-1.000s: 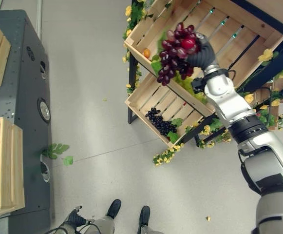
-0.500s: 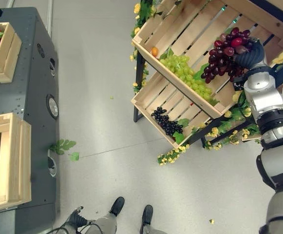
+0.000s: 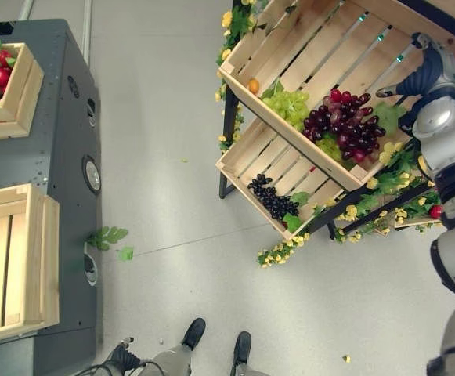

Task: Pick up the fruits from the basket on one side to the basket on the other side

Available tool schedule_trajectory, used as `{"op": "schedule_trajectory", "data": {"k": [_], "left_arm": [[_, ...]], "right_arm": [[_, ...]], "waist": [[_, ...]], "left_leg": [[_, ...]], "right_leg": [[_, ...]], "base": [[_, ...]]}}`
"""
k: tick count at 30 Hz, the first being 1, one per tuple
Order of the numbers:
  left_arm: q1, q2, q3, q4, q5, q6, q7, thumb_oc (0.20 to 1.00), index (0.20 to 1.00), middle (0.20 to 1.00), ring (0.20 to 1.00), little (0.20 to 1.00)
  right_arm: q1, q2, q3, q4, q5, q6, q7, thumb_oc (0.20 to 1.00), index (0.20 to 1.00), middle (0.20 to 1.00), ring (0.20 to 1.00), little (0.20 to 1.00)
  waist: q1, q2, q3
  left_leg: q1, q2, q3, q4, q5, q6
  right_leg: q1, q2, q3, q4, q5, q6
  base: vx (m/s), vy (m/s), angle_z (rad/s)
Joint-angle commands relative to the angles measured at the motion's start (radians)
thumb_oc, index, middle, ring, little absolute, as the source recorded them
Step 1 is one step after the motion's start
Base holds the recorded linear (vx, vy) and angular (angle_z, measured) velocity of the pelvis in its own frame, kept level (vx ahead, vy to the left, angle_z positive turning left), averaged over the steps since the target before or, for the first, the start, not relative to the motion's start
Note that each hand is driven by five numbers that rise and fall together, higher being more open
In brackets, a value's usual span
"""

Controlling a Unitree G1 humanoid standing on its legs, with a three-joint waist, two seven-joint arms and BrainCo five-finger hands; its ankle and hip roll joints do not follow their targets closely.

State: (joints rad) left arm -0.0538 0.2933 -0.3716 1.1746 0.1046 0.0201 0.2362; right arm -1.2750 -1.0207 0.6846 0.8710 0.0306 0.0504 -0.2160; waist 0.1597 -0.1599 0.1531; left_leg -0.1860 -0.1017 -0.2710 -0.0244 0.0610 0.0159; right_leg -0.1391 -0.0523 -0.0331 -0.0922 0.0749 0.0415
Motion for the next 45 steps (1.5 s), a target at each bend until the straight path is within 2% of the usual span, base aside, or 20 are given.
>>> {"op": "schedule_trajectory", "data": {"k": [1,7,8,9,11,13,17,21,22,23,30,38,45], "left_arm": [[-0.003,-0.025,-0.036,0.091,0.041,0.000,-0.021,1.000,1.000,1.000,1.000,1.000],[-0.005,-0.029,-0.028,0.095,0.041,0.001,-0.030,1.000,1.000,1.000,1.000,1.000],[-0.007,-0.034,-0.022,0.097,0.039,0.001,-0.030,1.000,1.000,1.000,1.000,1.000],[-0.006,-0.042,-0.012,0.097,0.034,0.000,-0.028,1.000,1.000,1.000,1.000,1.000],[-0.005,-0.035,-0.016,0.097,0.034,0.000,-0.028,1.000,1.000,1.000,1.000,1.000],[-0.003,-0.044,-0.003,0.093,0.035,-0.003,-0.029,1.000,1.000,1.000,1.000,1.000],[-0.003,-0.050,0.007,0.079,0.048,-0.007,-0.032,1.000,1.000,1.000,1.000,1.000],[-0.003,-0.060,0.012,0.078,0.057,-0.005,-0.032,1.000,1.000,1.000,1.000,1.000],[-0.004,-0.064,0.020,0.080,0.062,-0.003,-0.030,1.000,1.000,1.000,1.000,1.000],[-0.004,-0.064,0.019,0.080,0.062,-0.003,-0.030,1.000,1.000,1.000,1.000,1.000],[-0.007,-0.078,0.034,0.072,0.085,-0.001,-0.019,1.000,1.000,1.000,1.000,1.000],[-0.003,-0.076,0.047,0.061,0.110,0.001,-0.011,1.000,1.000,1.000,1.000,1.000],[-0.003,-0.072,0.062,0.052,0.129,-0.005,-0.010,1.000,1.000,1.000,1.000,1.000]], "right_arm": [[-0.054,-0.093,0.058,-0.002,-0.058,-0.007,0.003,1.000,1.000,1.000,1.000,1.000],[-0.011,-0.088,0.010,-0.068,-0.011,-0.025,0.014,1.000,1.000,1.000,1.000,1.000],[0.011,-0.083,-0.016,-0.101,0.028,-0.039,0.008,1.000,1.000,1.000,1.000,1.000],[0.080,-0.072,-0.094,-0.170,0.096,-0.063,0.006,1.000,1.000,1.000,1.000,1.000],[0.102,-0.074,-0.115,-0.180,0.094,-0.060,0.006,1.000,1.000,1.000,1.000,1.000],[0.224,-0.052,-0.226,-0.301,0.139,-0.089,0.009,1.000,1.000,1.000,1.000,1.000],[0.393,-0.011,-0.371,-0.478,0.171,-0.121,0.019,1.000,1.000,1.000,1.000,1.000],[0.500,0.043,-0.453,-0.591,0.202,-0.147,0.024,1.000,1.000,1.000,1.000,1.000],[0.553,0.081,-0.492,-0.648,0.228,-0.160,0.031,1.000,1.000,1.000,1.000,1.000],[0.555,0.081,-0.495,-0.650,0.228,-0.160,0.031,1.000,1.000,1.000,1.000,1.000],[0.699,0.247,-0.570,-0.828,0.248,-0.202,0.036,1.000,1.000,1.000,1.000,1.000],[0.810,0.331,-0.573,-0.956,0.218,-0.216,0.078,1.000,1.000,1.000,1.000,1.000],[0.913,0.363,-0.567,-1.061,0.185,-0.233,0.127,1.000,1.000,1.000,1.000,1.000]], "waist": [[-0.033,-0.002,-0.068],[-0.038,-0.003,-0.070],[-0.041,0.000,-0.070],[-0.044,0.005,-0.067],[-0.041,-0.002,-0.069],[-0.041,-0.001,-0.067],[-0.043,0.003,-0.068],[-0.044,0.004,-0.070],[-0.044,0.004,-0.071],[-0.044,0.004,-0.071],[-0.041,0.010,-0.067],[-0.035,0.010,-0.063],[-0.039,0.012,-0.058]], "left_leg": [[0.011,0.029,0.035,-0.060,-0.041,-0.056],[0.014,0.033,0.042,-0.061,-0.044,-0.055],[0.015,0.034,0.043,-0.062,-0.044,-0.054],[0.015,0.034,0.043,-0.062,-0.044,-0.053],[0.015,0.034,0.043,-0.062,-0.044,-0.053],[0.015,0.035,0.044,-0.061,-0.044,-0.051],[0.016,0.034,0.045,-0.061,-0.045,-0.048],[0.018,0.034,0.044,-0.062,-0.046,-0.044],[0.019,0.034,0.043,-0.062,-0.046,-0.043],[0.019,0.034,0.043,-0.062,-0.046,-0.043],[0.019,0.031,0.044,-0.061,-0.046,-0.036],[0.017,0.027,0.041,-0.060,-0.044,-0.032],[0.018,0.026,0.037,-0.059,-0.045,-0.031]], "right_leg": [[0.053,0.038,0.006,0.013,-0.126,0.048],[0.051,0.038,0.016,0.013,-0.124,0.048],[0.051,0.038,0.017,0.012,-0.123,0.048],[0.049,0.039,0.020,0.012,-0.123,0.049],[0.050,0.039,0.019,0.012,-0.123,0.048],[0.049,0.040,0.021,0.013,-0.123,0.048],[0.047,0.039,0.026,0.013,-0.121,0.047],[0.047,0.040,0.027,0.012,-0.121,0.047],[0.047,0.040,0.030,0.012,-0.121,0.047],[0.047,0.040,0.030,0.012,-0.121,0.047],[0.042,0.038,0.033,0.012,-0.117,0.049],[0.041,0.037,0.034,0.015,-0.116,0.049],[0.041,0.036,0.030,0.017,-0.117,0.050]], "base": [[0.00,0.000,0.00],[-0.01,0.001,-0.06],[-0.03,-0.001,-0.03],[-0.02,-0.001,-0.03],[-0.01,-0.002,-0.02],[-0.01,-0.021,-0.05],[-0.01,-0.006,-0.03],[0.00,-0.005,-0.06],[0.00,-0.009,-0.09],[0.00,-0.007,-0.09],[0.00,0.001,-0.01],[0.00,0.000,0.00],[0.00,0.000,0.00]]}}
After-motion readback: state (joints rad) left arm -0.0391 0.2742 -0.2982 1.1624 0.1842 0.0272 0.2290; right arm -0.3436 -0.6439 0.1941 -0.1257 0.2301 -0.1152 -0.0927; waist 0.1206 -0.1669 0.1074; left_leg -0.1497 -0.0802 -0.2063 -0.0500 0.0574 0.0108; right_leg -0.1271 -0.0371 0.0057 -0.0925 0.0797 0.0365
